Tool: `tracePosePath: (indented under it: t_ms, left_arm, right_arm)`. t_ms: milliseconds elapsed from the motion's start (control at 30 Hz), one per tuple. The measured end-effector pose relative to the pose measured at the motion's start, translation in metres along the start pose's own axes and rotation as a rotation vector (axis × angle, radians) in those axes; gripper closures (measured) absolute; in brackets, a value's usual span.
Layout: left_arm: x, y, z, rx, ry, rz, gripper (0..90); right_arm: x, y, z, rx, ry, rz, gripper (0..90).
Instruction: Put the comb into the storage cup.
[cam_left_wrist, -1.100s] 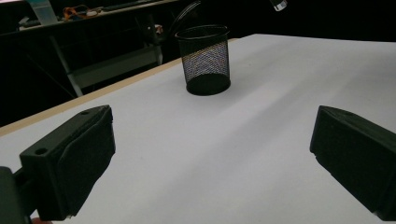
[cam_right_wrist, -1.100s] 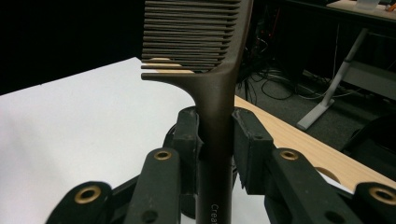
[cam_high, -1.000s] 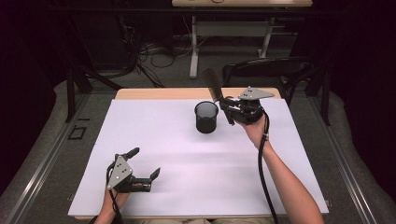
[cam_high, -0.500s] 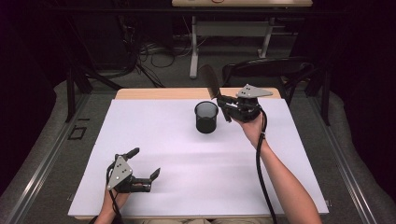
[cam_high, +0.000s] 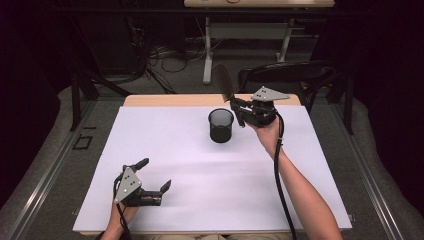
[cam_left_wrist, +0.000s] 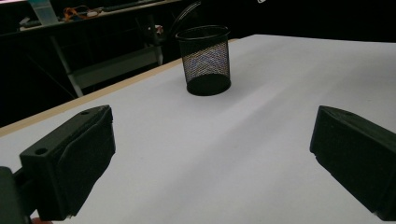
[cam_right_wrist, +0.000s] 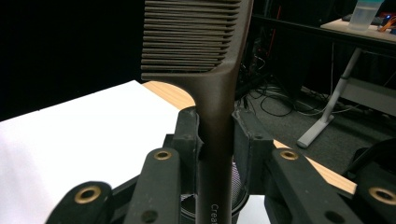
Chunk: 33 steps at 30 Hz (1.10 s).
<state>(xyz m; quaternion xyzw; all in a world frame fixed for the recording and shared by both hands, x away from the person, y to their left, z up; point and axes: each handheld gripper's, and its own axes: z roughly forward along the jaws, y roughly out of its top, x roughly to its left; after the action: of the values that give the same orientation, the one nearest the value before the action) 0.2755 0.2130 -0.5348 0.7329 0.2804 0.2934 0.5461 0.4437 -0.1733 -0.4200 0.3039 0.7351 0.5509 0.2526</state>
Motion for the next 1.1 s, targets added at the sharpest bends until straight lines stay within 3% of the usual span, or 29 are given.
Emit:
tracePosePath:
  t_ms: [1100]
  left_arm:
    - [0.000,0.000,0.000,-0.004,0.002,-0.003,0.2]
  right_arm:
    - [-0.006,0.006,0.015,-0.049,-0.003,0.022,73.0]
